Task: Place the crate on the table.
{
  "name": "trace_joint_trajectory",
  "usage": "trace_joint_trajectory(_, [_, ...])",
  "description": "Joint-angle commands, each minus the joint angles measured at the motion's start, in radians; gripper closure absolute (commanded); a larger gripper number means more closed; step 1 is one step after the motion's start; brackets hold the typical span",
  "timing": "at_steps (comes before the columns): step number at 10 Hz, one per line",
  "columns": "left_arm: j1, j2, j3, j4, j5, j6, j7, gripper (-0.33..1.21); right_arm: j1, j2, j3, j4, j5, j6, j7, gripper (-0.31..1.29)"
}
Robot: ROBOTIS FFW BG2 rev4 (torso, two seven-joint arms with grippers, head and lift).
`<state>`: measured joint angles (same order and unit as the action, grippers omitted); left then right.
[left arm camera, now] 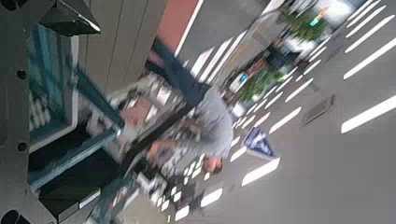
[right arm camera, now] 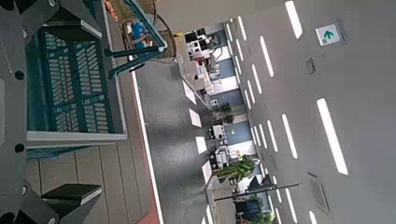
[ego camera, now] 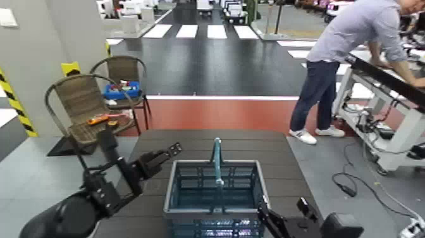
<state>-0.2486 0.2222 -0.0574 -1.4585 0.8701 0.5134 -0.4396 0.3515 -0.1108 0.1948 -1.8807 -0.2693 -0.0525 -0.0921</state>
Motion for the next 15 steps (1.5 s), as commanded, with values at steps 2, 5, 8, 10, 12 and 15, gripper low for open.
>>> trace_joint_trajectory(2, [0.264, -0.050, 0.070, -0.260, -0.238, -0.231, 0.114, 0.09, 0.004, 0.002, -0.005, -0.001, -0.001, -0.004, 0.000, 0.15])
trace_joint_trajectory(5, [0.423, -0.083, 0.076, -0.312, -0.402, -0.438, 0.133, 0.10, 0.012, 0.005, -0.011, -0.001, 0.001, -0.013, 0.000, 0.15])
trace_joint_trajectory(8, [0.529, -0.103, 0.062, -0.321, -0.511, -0.575, 0.186, 0.10, 0.017, 0.005, -0.014, -0.001, 0.001, -0.023, 0.000, 0.15])
trace_joint_trajectory(10, [0.585, -0.124, 0.054, -0.329, -0.582, -0.635, 0.203, 0.10, 0.020, 0.005, -0.015, -0.005, 0.001, -0.024, 0.000, 0.15])
trace_joint_trajectory(12, [0.626, -0.126, 0.039, -0.335, -0.632, -0.681, 0.229, 0.10, 0.020, 0.005, -0.015, -0.006, -0.001, -0.024, 0.000, 0.15])
trace_joint_trajectory(15, [0.658, -0.124, 0.037, -0.352, -0.666, -0.702, 0.266, 0.10, 0.020, 0.005, -0.015, -0.006, 0.001, -0.024, 0.000, 0.15])
